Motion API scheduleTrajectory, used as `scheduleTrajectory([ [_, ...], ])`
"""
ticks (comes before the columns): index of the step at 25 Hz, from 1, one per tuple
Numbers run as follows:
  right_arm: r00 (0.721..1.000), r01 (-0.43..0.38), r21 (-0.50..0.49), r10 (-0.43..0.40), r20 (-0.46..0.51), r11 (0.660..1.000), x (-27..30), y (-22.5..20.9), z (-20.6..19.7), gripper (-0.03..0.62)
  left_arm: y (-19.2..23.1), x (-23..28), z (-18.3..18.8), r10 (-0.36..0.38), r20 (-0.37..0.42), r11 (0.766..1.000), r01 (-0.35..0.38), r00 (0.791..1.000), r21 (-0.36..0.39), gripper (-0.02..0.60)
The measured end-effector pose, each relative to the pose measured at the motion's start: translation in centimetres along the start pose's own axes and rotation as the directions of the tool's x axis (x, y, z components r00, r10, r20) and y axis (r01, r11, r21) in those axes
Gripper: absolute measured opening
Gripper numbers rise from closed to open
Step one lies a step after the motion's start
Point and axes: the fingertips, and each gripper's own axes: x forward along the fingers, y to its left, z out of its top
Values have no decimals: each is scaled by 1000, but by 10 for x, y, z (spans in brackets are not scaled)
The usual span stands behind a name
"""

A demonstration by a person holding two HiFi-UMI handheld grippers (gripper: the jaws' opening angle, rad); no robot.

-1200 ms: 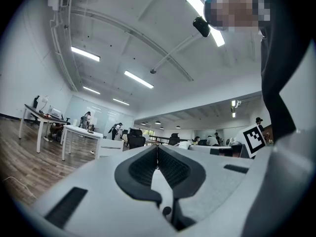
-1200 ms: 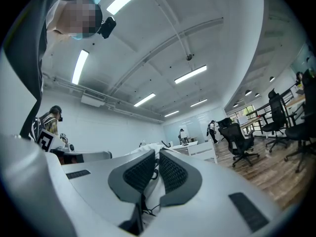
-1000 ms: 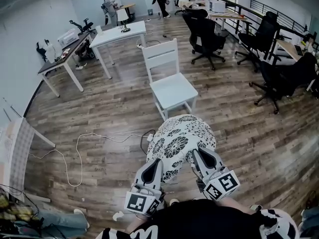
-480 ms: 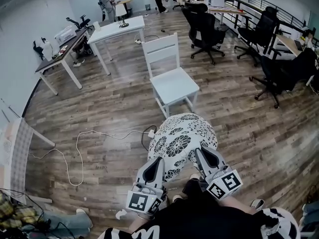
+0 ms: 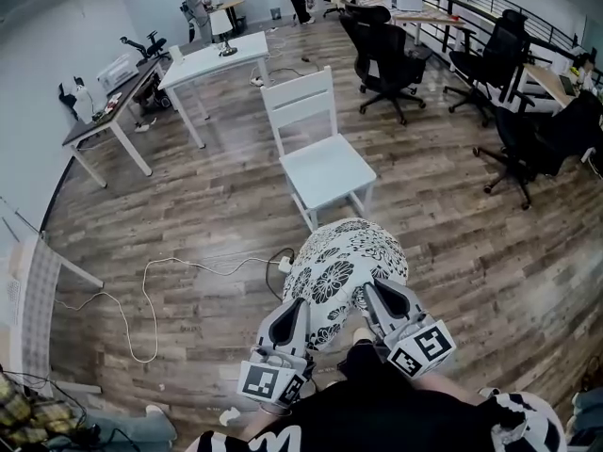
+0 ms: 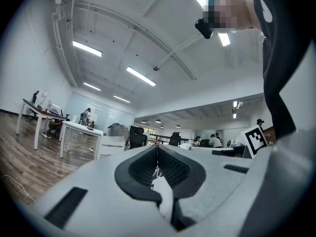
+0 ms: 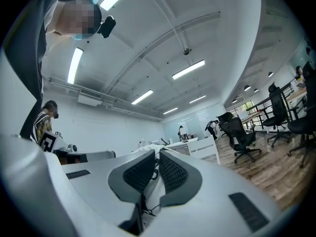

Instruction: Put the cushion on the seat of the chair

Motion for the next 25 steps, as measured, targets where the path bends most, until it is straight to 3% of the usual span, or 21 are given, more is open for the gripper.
scheduleTrajectory([
  [9, 1000, -24, 0, 24, 1, 1000, 57, -66, 18, 34, 24, 81, 4, 17, 9, 1000, -17, 1000, 4, 6],
  [14, 1000, -26, 12, 26, -6, 1000, 76, -101, 25, 34, 25, 122, 16, 13, 53, 1000, -12, 998, -23, 6],
  [25, 999, -44, 24, 44, -2, 999, 98, -162, 35, 34, 25, 177, 4, 49, 39, 999, -49, 998, 2, 6],
])
